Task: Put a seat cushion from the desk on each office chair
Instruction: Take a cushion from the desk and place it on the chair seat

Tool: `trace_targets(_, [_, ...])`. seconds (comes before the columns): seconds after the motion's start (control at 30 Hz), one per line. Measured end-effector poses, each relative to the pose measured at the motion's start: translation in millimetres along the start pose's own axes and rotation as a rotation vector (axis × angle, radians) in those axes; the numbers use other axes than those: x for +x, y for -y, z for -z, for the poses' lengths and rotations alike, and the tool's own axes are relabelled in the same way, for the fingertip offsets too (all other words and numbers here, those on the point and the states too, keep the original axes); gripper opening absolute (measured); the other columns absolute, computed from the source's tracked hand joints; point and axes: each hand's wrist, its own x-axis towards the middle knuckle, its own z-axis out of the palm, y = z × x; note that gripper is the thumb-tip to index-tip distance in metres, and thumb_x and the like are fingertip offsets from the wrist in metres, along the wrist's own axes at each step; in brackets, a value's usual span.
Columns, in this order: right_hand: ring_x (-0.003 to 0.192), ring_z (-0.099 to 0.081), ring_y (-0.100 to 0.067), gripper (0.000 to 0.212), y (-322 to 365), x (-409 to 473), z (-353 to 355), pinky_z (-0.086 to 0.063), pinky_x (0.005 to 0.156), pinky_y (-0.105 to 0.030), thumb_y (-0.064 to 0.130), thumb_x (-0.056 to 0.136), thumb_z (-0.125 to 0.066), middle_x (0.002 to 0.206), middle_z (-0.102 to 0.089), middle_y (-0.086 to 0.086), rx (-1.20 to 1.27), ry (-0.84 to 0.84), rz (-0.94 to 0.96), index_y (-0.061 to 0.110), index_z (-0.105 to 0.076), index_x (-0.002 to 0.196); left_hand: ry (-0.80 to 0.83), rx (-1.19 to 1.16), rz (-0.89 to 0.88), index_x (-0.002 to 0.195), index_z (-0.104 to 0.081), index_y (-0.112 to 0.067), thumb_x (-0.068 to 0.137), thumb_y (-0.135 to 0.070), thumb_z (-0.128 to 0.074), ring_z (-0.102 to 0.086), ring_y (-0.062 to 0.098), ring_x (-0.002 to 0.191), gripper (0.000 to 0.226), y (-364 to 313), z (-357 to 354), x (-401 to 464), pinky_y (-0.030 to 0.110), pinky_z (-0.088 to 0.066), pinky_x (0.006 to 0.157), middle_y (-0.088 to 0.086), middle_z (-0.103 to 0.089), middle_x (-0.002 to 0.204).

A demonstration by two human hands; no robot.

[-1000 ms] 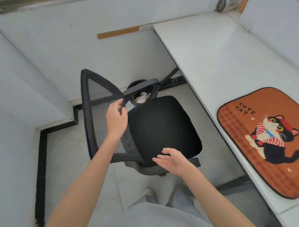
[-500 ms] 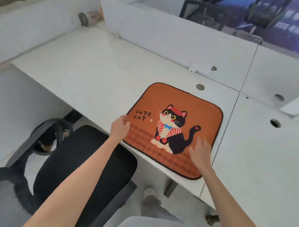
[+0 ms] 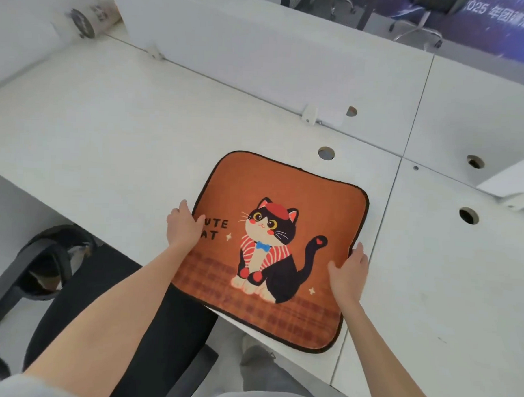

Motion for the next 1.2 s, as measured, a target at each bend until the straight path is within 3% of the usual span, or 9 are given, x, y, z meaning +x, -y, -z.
trace_targets(0.17, [0.097,-0.058,-0.037,0.03,11.7,-1.3,0.2,-0.048,0.084,-0.04,0.008,0.091,-0.041,0.113,-0.061,-0.023,-0.036,0.093,0.06,-0.001,-0.052,0.117,-0.108,-0.173,-0.052,0.112,-0.061,-0.007,0.095,-0.02,-0.041,-0.059,0.033,0.098,0.029,14.2,20.8,-4.6,0.035,-0.046,0.077,0.019,-0.059,0.108])
trace_targets(0.27, [0.105,-0.058,-0.037,0.034,43.0,-22.1,-7.6,-0.047,0.093,-0.044,0.012,0.097,-0.033,0.123,-0.06,-0.017,-0.014,0.175,0.222,0.006,-0.046,0.129,-0.198,-0.269,-0.005,0.109,-0.061,-0.006,0.095,-0.017,-0.039,-0.061,0.032,0.096,0.028,40.7,47.0,-26.4,0.031,-0.043,0.074,0.014,-0.066,0.101])
trace_targets(0.37, [0.11,-0.058,-0.033,0.038,89.6,-45.9,-28.3,-0.046,0.099,-0.045,0.02,0.099,-0.031,0.129,-0.057,-0.011,-0.022,0.304,0.409,0.014,-0.041,0.135,-0.319,-0.323,0.073,0.123,-0.055,-0.01,0.095,-0.016,-0.04,-0.058,0.028,0.105,0.032,82.5,77.7,-61.7,0.032,-0.043,0.084,0.011,-0.065,0.113])
trace_targets(0.47, [0.11,-0.059,-0.03,0.039,138.4,-80.0,-55.6,-0.046,0.098,-0.043,0.023,0.099,-0.032,0.13,-0.057,-0.007,-0.064,0.437,0.608,0.019,-0.04,0.137,-0.414,-0.404,0.199,0.125,-0.053,-0.012,0.094,-0.014,-0.044,-0.058,0.017,0.101,0.032,135.9,101.7,-102.7,0.031,-0.045,0.086,0.008,-0.065,0.114])
trace_targets(0.6, [0.105,-0.062,-0.027,0.038,187.5,-137.8,-99.8,-0.05,0.092,-0.039,0.021,0.099,-0.032,0.126,-0.06,-0.006,-0.175,0.533,0.906,0.017,-0.04,0.136,-0.496,-0.582,0.471,0.118,-0.054,-0.006,0.09,-0.007,-0.048,-0.055,0.019,0.105,0.029,207.0,108.2,-151.6,0.035,-0.043,0.089,0.008,-0.061,0.113])
trace_targets(0.73, [0.099,-0.063,-0.03,0.034,214.9,-196.9,-153.2,-0.053,0.086,-0.042,0.016,0.097,-0.035,0.116,-0.065,-0.009,-0.241,0.564,1.162,0.013,-0.048,0.129,-0.463,-0.865,0.753,0.116,-0.053,-0.003,0.088,-0.005,-0.051,-0.054,0.018,0.099,0.029,267.8,83.2,-175.1,0.033,-0.045,0.085,0.004,-0.056,0.106])
trace_targets(0.87, [0.099,-0.06,-0.03,0.034,229.4,-241.0,-216.5,-0.05,0.082,-0.039,0.016,0.095,-0.038,0.113,-0.063,-0.011,-0.326,0.615,1.29,0.013,-0.053,0.125,-0.382,-1.178,0.928,0.108,-0.053,0.002,0.084,0.002,-0.054,-0.059,0.028,0.083,0.024,311.5,36.4,-179.2,0.043,-0.05,0.078,0.017,-0.065,0.092])
trace_targets(1.0, [0.099,-0.061,-0.03,0.033,249.4,-263.7,-285.9,-0.049,0.081,-0.038,0.012,0.093,-0.039,0.11,-0.067,-0.011,-0.413,0.641,1.357,0.014,-0.056,0.122,-0.338,-1.396,1.031,0.108,-0.051,0.005,0.085,0.006,-0.052,-0.061,0.03,0.088,0.023,331.9,-6.8,-173.4,0.046,-0.05,0.087,0.019,-0.064,0.09])
trace_targets(1.2, [0.125,-0.047,-0.026,0.044,246.1,-276.8,-382.9,-0.038,0.105,-0.035,0.005,0.093,-0.044,0.133,-0.054,-0.011,-0.455,0.807,1.45,0.014,-0.043,0.136,-0.243,-1.611,1.044,0.096,-0.053,0.001,0.087,0.009,-0.051,-0.061,0.021,0.09,0.012,336.8,-52.6,-157.1,0.033,-0.047,0.087,0.013,-0.062,0.092])
